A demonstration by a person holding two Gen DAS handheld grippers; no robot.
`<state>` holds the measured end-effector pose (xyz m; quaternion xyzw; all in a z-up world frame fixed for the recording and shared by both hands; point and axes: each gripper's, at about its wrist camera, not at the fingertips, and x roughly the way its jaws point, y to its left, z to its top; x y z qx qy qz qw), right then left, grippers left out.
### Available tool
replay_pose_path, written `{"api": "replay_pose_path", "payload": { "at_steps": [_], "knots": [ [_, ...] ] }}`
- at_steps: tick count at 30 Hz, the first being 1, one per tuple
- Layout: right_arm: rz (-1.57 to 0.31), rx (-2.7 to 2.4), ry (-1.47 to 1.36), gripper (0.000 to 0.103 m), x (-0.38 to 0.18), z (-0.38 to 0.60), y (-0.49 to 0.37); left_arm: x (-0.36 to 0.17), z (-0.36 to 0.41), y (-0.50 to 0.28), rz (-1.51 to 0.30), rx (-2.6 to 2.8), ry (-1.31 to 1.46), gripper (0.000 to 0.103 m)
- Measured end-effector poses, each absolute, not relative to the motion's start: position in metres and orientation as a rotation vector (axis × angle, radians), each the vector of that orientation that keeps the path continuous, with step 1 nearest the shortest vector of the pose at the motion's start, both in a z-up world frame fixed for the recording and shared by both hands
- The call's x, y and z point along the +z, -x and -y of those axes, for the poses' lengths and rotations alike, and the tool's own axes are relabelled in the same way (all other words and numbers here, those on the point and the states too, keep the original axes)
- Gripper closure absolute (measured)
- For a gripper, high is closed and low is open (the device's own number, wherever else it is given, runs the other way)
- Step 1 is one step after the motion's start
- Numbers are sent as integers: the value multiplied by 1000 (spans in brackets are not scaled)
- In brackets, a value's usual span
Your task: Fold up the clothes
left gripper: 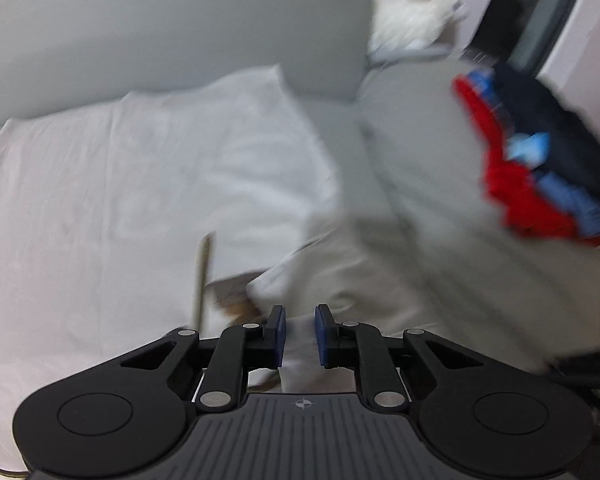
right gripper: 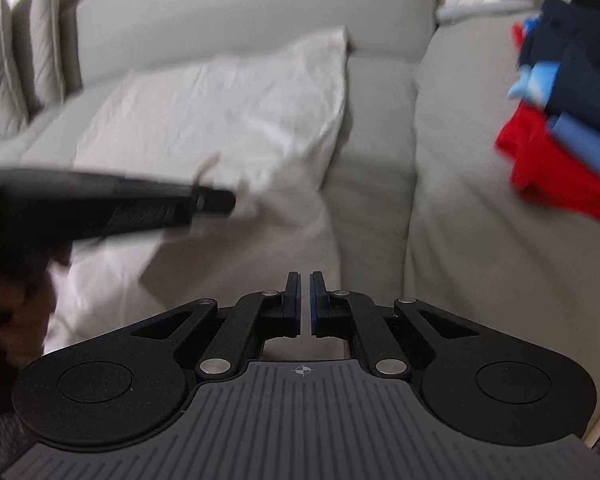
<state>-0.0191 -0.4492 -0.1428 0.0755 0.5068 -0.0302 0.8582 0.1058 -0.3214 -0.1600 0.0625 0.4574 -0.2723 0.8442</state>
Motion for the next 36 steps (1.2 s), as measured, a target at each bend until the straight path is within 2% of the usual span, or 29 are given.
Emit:
{"api": "replay_pose_path", "payload": {
  "at_steps": [6,7,10,13,20,21,22,24,29,32,35,36],
  "knots": [
    [-1131,-66,-118,96,-140,449,34,-152,297,-131,-957,-517,-82,89],
    [-1120,-62,-123,92,-138,449,35,-148,294,-131,-954,-548,-51,88],
    [-1004,-25,-138,85,-124,446,39,-143,286,-130,-975,-620,44,73],
    [-929,19,-154,82,-117,441,37,-148,291,-131,-994,-620,48,73],
    [-937,80,-156,82,-128,429,26,-161,312,-134,-985,-658,-17,80],
    [-946,84,-162,82,-130,428,22,-162,314,-135,-975,-674,-29,93],
    [-977,89,-169,84,-137,428,17,-161,316,-134,-965,-692,-48,99],
    [-1054,86,-152,85,-150,425,8,-160,321,-133,-921,-713,-115,101],
    [-1057,74,-156,85,-153,424,12,-160,329,-138,-856,-663,-236,101],
    [-1064,72,-142,85,-153,421,11,-172,335,-144,-900,-633,-303,94],
    [-1074,64,-113,85,-153,417,8,-164,329,-143,-899,-583,-275,73],
    [-1076,64,-107,85,-153,418,5,-159,325,-143,-902,-555,-251,60]
  ]
}}
